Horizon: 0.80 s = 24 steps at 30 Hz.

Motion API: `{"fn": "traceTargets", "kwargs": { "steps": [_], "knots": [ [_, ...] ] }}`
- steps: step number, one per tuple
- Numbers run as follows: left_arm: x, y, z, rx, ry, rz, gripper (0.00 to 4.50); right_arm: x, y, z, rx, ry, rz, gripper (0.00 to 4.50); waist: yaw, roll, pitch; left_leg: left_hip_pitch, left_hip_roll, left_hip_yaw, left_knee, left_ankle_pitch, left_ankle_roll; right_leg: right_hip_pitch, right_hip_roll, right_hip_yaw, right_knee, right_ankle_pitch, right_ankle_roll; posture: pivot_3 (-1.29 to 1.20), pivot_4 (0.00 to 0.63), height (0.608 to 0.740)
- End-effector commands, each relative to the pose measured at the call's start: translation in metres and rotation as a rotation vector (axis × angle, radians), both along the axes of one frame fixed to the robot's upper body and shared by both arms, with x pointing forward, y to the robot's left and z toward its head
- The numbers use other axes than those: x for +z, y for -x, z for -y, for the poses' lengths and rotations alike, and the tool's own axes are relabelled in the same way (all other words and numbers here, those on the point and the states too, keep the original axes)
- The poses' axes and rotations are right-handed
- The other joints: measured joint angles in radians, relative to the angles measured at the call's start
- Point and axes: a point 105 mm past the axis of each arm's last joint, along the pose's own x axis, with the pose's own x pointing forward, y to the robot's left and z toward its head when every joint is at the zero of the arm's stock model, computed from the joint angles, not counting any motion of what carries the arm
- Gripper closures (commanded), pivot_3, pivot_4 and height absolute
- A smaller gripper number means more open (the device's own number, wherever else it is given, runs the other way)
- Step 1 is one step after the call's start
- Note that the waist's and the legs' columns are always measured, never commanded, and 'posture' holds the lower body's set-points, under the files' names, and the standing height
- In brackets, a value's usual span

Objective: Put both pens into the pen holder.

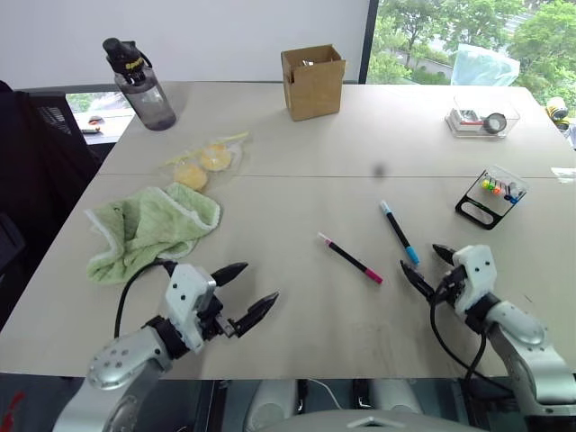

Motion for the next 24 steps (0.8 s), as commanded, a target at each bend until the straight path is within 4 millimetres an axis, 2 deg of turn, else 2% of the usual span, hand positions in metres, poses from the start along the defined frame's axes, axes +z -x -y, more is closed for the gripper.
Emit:
{"fn": "traceTargets", "kwargs": {
  "steps": [1,11,14,18,22,24],
  "knots": [
    [0.023,0.005,0.013,-0.139,-0.039,0.029,0.04,0.021,-0.011,-0.009,-0.016,0.038,-0.007,0.0,-0.001,0.0,0.0,0.0,0.0,0.0,0.0,0.0,0.0,0.0,0.0,0.0,0.001,0.0,0.0,0.0,0.15,0.74],
    [0.049,-0.002,0.012,-0.252,-0.17,0.058,0.04,0.029,-0.028,-0.028,-0.023,0.116,-0.173,0.0,-0.001,0.0,0.002,-0.002,0.0,0.0,-0.001,0.0,-0.001,-0.002,0.004,0.001,0.0,0.0,0.0,0.0,0.15,0.74],
    [0.052,-0.002,0.012,-0.265,-0.194,0.066,0.0,0.026,-0.027,-0.033,-0.013,0.139,-0.239,0.71,-0.002,0.0,0.003,-0.002,0.0,0.0,-0.001,0.0,-0.001,-0.002,0.006,0.001,0.0,0.0,0.0,0.0,0.15,0.74],
    [0.064,-0.006,0.015,-0.25,-0.133,0.086,0.0,0.016,-0.017,-0.035,-0.004,0.159,-0.341,2.63,0.0,0.0,0.003,-0.003,0.0,-0.001,-0.001,0.0,-0.001,-0.003,0.005,0.001,-0.001,0.0,0.0,0.0,0.15,0.74],
    [0.063,-0.006,0.018,-0.259,-0.127,0.077,0.0,0.011,-0.014,-0.034,-0.019,0.171,-0.374,4.47,-0.002,-0.001,0.003,-0.003,0.0,-0.001,-0.001,0.0,-0.001,-0.002,0.004,0.002,-0.001,0.001,0.002,0.0,0.15,0.74],
    [0.064,-0.008,0.018,-0.247,-0.106,0.077,0.0,0.012,-0.014,-0.034,-0.03,0.161,-0.371,4.47,-0.002,-0.001,0.003,-0.003,0.0,-0.001,-0.001,0.0,-0.001,-0.003,0.005,0.002,-0.001,0.001,0.002,0.0,0.15,0.74]
  ]
}}
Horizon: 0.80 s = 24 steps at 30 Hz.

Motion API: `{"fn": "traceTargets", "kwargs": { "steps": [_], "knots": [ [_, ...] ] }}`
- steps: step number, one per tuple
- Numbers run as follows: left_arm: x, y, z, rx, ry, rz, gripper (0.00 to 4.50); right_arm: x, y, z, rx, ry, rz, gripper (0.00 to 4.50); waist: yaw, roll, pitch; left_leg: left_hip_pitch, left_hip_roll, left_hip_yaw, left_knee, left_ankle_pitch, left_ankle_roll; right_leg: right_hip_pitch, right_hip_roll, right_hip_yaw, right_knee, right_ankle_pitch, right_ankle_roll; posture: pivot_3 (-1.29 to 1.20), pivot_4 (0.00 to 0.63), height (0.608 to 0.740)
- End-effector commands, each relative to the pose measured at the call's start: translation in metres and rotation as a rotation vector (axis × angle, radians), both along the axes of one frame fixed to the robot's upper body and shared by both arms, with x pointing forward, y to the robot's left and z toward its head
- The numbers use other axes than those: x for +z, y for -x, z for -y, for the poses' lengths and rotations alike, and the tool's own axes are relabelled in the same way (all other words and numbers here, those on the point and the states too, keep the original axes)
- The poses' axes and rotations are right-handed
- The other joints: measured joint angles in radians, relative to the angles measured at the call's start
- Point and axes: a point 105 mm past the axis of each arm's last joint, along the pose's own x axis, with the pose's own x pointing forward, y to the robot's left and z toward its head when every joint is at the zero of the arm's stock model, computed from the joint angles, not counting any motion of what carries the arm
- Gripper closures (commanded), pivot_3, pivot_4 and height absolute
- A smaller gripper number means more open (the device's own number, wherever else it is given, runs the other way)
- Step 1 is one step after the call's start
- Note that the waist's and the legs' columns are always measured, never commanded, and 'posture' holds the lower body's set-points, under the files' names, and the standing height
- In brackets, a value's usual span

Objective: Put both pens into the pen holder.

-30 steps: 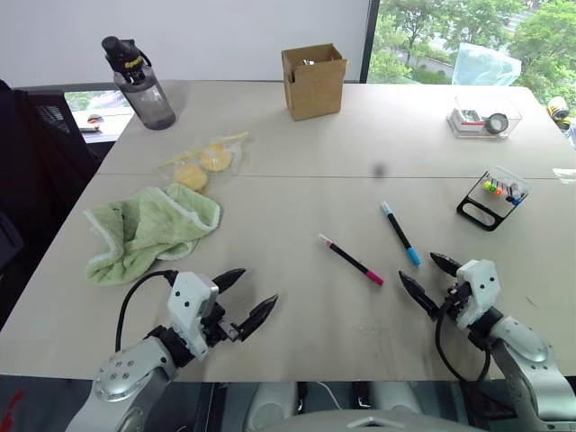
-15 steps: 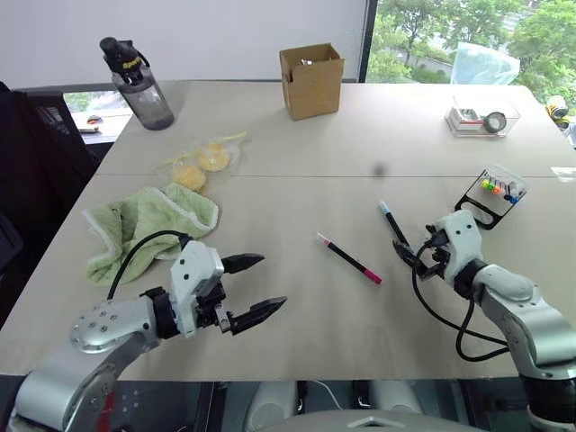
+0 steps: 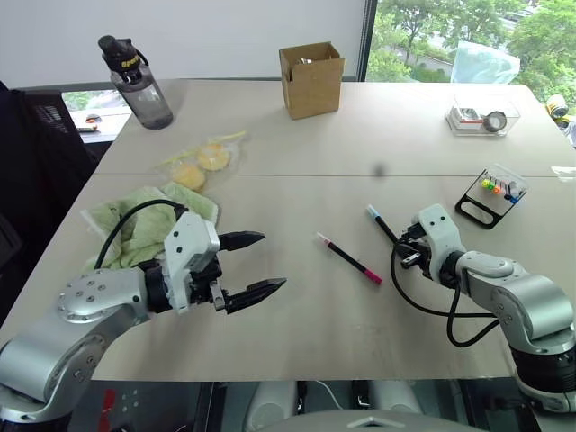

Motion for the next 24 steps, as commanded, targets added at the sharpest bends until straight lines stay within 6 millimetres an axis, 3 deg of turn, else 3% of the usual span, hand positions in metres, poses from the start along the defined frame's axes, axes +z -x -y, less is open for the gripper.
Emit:
{"fn": "traceTargets", "kwargs": {
  "steps": [1,3,8,12,16,22,24],
  "knots": [
    [0.01,-0.001,0.005,0.004,0.051,0.037,0.0,0.003,0.0,0.002,-0.016,0.0,0.015,4.47,0.0,0.0,0.0,0.0,0.0,0.0,0.0,0.0,0.0,0.0,0.0,0.0,0.0,0.0,0.0,0.0,0.15,0.74],
    [0.013,-0.006,0.005,0.039,0.13,0.025,0.0,0.01,-0.003,-0.001,-0.005,-0.026,0.065,4.47,0.001,-0.001,0.0,0.0,0.0,0.0,0.0,0.0,0.0,0.0,0.0,0.0,0.0,0.0,0.0,0.0,0.15,0.74],
    [0.026,-0.039,0.005,0.229,0.587,-0.101,0.0,0.038,-0.006,-0.018,0.091,-0.156,0.265,4.47,0.001,-0.003,0.003,0.0,0.0,-0.001,0.001,0.0,0.0,0.001,0.0,0.0,0.001,0.001,0.003,0.0,0.15,0.74],
    [0.018,-0.061,0.008,0.303,0.699,-0.185,0.0,0.064,0.011,-0.044,0.277,-0.287,0.412,4.47,0.0,-0.005,0.004,0.0,-0.001,-0.001,0.002,0.0,0.0,0.001,0.002,0.0,0.002,0.002,0.003,0.0,0.15,0.74],
    [0.027,-0.066,0.029,0.208,0.836,-0.257,0.0,0.073,0.027,-0.059,0.405,-0.304,0.503,4.47,-0.001,-0.005,0.004,0.0,-0.001,-0.002,0.001,0.0,0.0,0.001,0.003,-0.001,0.002,0.002,0.003,0.0,0.15,0.74],
    [0.033,-0.059,0.056,0.027,0.865,-0.304,0.0,0.075,0.043,-0.07,0.52,-0.336,0.513,4.47,0.0,-0.006,0.004,0.0,-0.002,-0.002,0.002,0.002,-0.004,0.001,0.002,-0.001,0.001,0.002,0.003,0.0,0.15,0.74],
    [0.035,-0.056,0.062,-0.027,0.864,-0.315,0.55,0.074,0.044,-0.071,0.533,-0.328,0.509,4.5,-0.002,-0.006,0.004,0.001,-0.002,-0.002,0.001,0.003,-0.004,0.001,0.002,-0.001,0.002,0.001,0.003,0.0,0.15,0.74]
  ]
}}
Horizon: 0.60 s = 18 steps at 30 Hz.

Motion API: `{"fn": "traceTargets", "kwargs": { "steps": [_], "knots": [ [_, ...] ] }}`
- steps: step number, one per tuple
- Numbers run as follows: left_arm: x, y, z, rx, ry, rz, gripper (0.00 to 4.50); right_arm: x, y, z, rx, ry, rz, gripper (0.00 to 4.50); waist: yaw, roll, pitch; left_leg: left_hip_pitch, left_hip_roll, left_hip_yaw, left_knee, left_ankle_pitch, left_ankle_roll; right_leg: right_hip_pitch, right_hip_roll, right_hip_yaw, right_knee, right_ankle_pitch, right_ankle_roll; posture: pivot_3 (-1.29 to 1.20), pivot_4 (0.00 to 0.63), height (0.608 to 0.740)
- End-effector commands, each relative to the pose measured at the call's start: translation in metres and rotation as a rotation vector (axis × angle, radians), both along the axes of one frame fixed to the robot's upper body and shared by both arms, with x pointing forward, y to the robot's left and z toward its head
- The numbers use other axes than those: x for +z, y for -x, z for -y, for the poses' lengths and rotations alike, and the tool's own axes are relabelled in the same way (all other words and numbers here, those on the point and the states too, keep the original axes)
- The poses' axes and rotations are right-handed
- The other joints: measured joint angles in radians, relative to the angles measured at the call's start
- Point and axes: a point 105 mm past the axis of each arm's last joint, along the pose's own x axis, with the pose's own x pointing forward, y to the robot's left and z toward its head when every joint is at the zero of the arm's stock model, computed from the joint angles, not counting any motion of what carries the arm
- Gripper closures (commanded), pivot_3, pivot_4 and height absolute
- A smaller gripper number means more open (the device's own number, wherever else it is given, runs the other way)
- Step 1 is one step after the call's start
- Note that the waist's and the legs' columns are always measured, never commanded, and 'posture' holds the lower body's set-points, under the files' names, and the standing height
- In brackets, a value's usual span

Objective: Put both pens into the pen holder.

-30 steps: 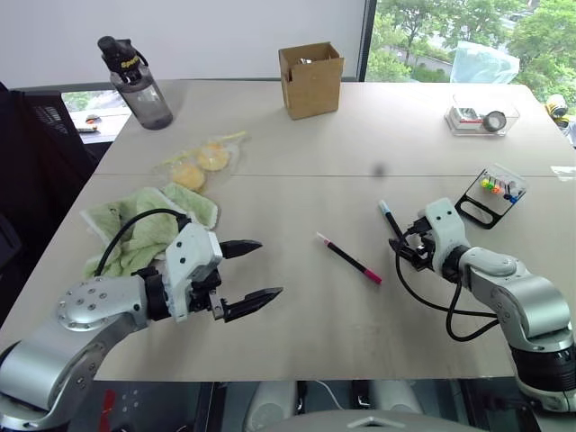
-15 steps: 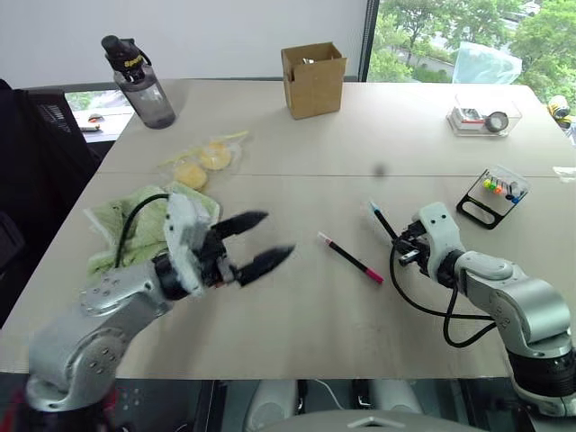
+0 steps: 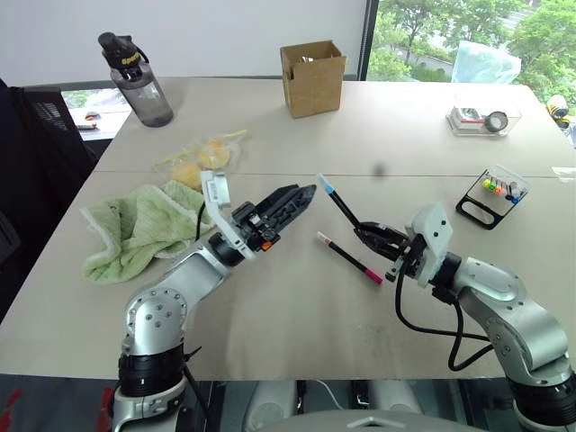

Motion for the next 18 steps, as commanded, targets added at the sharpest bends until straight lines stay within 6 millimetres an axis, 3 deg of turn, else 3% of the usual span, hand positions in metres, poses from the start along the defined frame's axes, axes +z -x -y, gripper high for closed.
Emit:
{"fn": "traceTargets", "kwargs": {
  "steps": [1,8,9,18],
  "knots": [
    [0.008,0.008,0.011,-0.098,0.028,0.04,0.83,0.016,0.011,-0.006,0.056,-0.01,0.074,4.5,-0.001,0.0,0.0,0.0,0.0,0.0,0.0,0.0,0.0,0.0,0.0,0.0,0.0,0.0,0.0,0.0,0.15,0.74],
    [0.008,0.004,0.011,-0.115,0.024,0.045,4.16,0.018,0.017,-0.009,0.093,-0.027,0.075,4.5,0.001,0.0,0.0,0.0,0.0,-0.001,0.0,-0.001,0.001,0.0,0.001,-0.001,0.0,0.0,0.0,0.0,0.15,0.74],
    [0.007,0.003,0.011,-0.115,0.021,0.045,4.46,0.018,0.017,-0.009,0.099,-0.028,0.073,4.5,0.001,0.0,0.0,0.0,0.0,-0.001,0.0,-0.001,0.001,0.0,0.0,-0.001,0.0,0.0,0.0,0.0,0.15,0.74],
    [0.0,-0.002,0.01,-0.074,-0.038,0.047,4.46,0.018,0.018,-0.01,0.099,-0.031,0.072,4.5,0.001,0.0,0.0,-0.001,0.0,-0.001,0.0,-0.001,0.001,0.0,0.0,-0.001,0.0,0.0,0.0,0.0,0.15,0.74]
  ]
}}
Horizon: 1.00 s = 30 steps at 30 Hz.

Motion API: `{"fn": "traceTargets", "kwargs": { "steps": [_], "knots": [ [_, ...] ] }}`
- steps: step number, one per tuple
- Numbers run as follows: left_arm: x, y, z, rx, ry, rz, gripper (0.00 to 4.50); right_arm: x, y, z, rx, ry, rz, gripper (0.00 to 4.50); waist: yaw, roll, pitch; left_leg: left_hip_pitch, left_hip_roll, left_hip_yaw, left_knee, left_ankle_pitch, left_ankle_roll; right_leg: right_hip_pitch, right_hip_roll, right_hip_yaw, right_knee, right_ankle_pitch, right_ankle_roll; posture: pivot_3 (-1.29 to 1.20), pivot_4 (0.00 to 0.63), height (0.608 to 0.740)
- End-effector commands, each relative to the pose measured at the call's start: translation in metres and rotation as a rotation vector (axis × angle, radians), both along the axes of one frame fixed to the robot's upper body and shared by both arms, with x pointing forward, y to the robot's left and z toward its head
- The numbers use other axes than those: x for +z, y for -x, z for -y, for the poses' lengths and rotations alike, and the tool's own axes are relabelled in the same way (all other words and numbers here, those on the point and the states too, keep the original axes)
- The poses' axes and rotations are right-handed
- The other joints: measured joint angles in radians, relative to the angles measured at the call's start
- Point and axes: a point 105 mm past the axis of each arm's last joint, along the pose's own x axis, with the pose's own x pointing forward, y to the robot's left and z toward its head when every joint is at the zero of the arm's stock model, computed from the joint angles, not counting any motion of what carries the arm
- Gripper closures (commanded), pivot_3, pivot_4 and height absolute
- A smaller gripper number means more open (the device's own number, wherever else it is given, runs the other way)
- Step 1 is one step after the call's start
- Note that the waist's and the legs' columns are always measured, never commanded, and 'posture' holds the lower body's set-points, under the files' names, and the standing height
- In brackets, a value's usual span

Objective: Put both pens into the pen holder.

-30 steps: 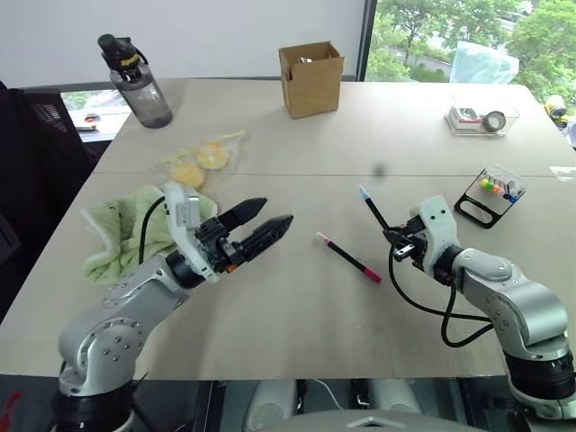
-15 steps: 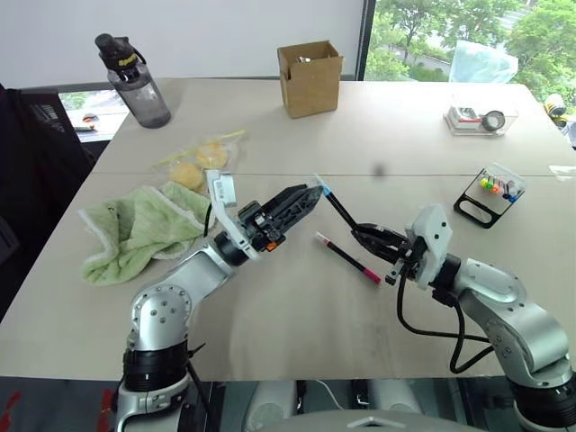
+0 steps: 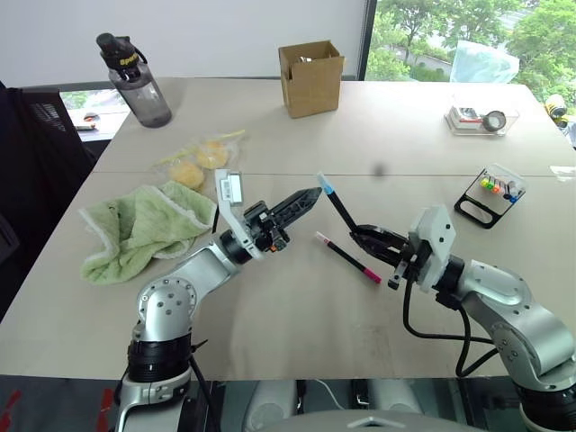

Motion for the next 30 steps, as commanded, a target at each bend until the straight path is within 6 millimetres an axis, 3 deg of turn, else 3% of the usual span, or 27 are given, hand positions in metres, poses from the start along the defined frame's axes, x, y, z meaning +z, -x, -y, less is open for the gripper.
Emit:
{"fn": "traceTargets", "kwargs": {
  "steps": [1,5,6,7,15,20,29,30],
  "knots": [
    [0.003,-0.003,0.001,0.03,-0.035,0.035,4.46,0.012,0.009,-0.008,0.048,-0.02,0.05,4.5,0.0,0.0,0.0,0.0,0.0,0.0,0.0,0.0,0.0,0.0,0.0,0.0,0.0,0.0,0.0,0.0,0.15,0.74],
    [0.01,-0.006,-0.005,0.031,0.006,0.043,4.46,0.011,0.007,-0.007,0.036,-0.016,0.057,4.5,0.0,0.0,0.0,0.0,0.0,0.0,0.0,0.0,0.0,0.0,0.0,0.0,0.0,0.0,0.0,0.0,0.15,0.74],
    [0.011,-0.007,-0.007,0.044,0.0,0.057,3.96,0.011,0.007,-0.007,0.034,-0.015,0.057,4.5,0.0,0.0,0.0,0.0,0.0,0.0,0.0,0.0,0.0,0.0,0.0,0.0,0.0,0.0,0.0,0.0,0.15,0.74],
    [0.011,-0.01,-0.009,0.067,-0.012,0.064,3.83,0.011,0.007,-0.007,0.033,-0.015,0.057,4.5,0.001,0.0,0.0,0.0,0.0,0.0,0.0,0.0,0.0,0.0,0.0,0.0,0.0,0.0,0.0,0.0,0.15,0.74],
    [0.017,-0.002,-0.017,0.034,-0.009,0.133,0.19,0.013,0.003,-0.005,0.007,-0.027,0.057,4.5,0.0,-0.001,0.001,-0.001,0.0,-0.001,0.0,0.0,0.0,0.0,-0.001,-0.001,-0.001,0.0,0.0,0.0,0.15,0.74],
    [0.014,0.011,-0.007,-0.093,-0.011,0.128,0.19,0.013,0.004,-0.006,0.018,-0.02,0.06,4.5,0.002,0.0,0.001,-0.001,0.0,-0.001,0.0,0.0,0.0,0.0,-0.001,-0.001,-0.001,0.0,0.0,0.0,0.15,0.74],
    [0.012,0.0,0.013,-0.123,-0.019,0.131,0.19,0.017,0.012,-0.011,0.077,-0.024,0.056,4.5,0.002,-0.002,0.002,-0.001,0.0,-0.002,0.0,0.0,0.0,0.0,-0.001,-0.002,-0.001,0.0,0.0,0.0,0.15,0.74],
    [0.012,0.0,0.015,-0.127,-0.015,0.132,0.42,0.017,0.011,-0.011,0.081,-0.025,0.052,4.5,0.002,-0.002,0.002,-0.001,0.0,-0.002,0.0,0.0,0.0,0.0,-0.001,-0.002,-0.001,0.0,0.0,0.0,0.15,0.74]
  ]
}}
